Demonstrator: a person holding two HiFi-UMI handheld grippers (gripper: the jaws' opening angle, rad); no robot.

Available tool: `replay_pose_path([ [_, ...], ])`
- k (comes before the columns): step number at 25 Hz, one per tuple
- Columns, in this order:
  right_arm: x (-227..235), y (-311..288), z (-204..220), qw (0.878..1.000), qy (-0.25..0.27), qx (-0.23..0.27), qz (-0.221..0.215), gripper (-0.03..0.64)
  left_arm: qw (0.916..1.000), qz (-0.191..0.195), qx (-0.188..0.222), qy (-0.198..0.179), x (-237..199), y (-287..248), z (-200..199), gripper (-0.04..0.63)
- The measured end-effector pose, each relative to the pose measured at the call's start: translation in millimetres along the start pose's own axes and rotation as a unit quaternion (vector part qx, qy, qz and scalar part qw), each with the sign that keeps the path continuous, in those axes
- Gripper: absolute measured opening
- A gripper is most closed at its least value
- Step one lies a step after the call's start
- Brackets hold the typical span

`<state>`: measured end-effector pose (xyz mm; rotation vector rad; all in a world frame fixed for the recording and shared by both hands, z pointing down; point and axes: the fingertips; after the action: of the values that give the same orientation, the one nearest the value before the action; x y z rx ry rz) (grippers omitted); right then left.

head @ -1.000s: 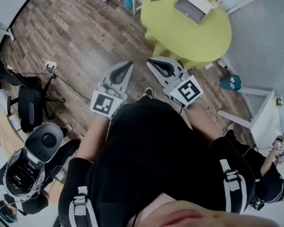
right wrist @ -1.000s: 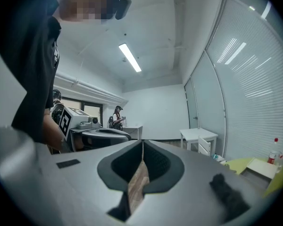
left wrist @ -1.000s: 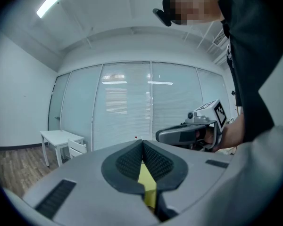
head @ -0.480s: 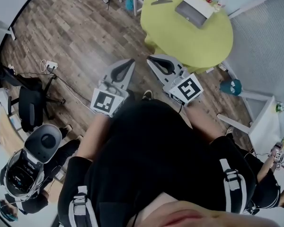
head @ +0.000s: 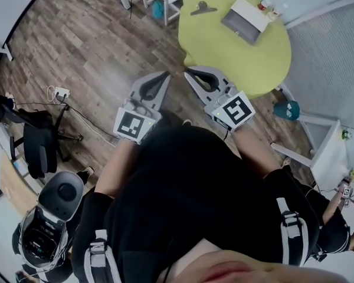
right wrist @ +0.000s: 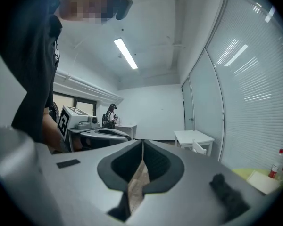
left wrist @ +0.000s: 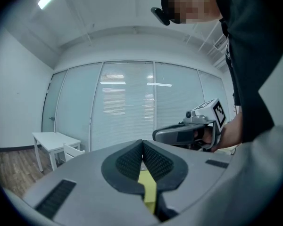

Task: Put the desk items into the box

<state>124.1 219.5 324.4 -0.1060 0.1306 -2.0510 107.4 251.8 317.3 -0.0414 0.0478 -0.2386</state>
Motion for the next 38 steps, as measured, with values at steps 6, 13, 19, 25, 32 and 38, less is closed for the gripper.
replay_pose_path([
  [6, 33, -57, -5, 0.999, -0.008, -0.009, 0.029, 0.018, 0.9995, 0.032, -0.006, 0.006, -63, -19, -3, 0.012],
  [13, 53, -114, -12, 0.997, -0.018, -0.009, 0.068, 0.018, 0.9977, 0.067, -0.008, 0.007, -127, -26, -9, 0.012],
  [19, 59, -155, -14, 0.995, -0.019, -0.011, 0.100, 0.018, 0.9955, 0.094, -0.007, 0.008, -169, -23, -8, 0.012],
  [25, 63, -179, -13, 0.993, -0.021, -0.017, 0.115, 0.018, 0.9948, 0.100, -0.005, 0.013, -199, -22, -5, 0.012],
  [32, 77, -202, -13, 0.993, -0.023, -0.019, 0.117, 0.018, 0.9947, 0.100, -0.019, 0.010, -225, -29, 1, 0.012],
  [38, 104, -210, -15, 0.992, -0.022, -0.016, 0.122, 0.018, 0.9954, 0.095, -0.012, 0.007, -242, -50, -2, 0.012],
])
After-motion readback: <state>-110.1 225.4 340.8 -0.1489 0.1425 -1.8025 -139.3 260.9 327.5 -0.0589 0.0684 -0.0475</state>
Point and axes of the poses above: the fingertips, and each gripper's own axes: y backward along the fingers, x to its right, z out of its underside, and after that the axes turned 3 degrees about -z, right-handed
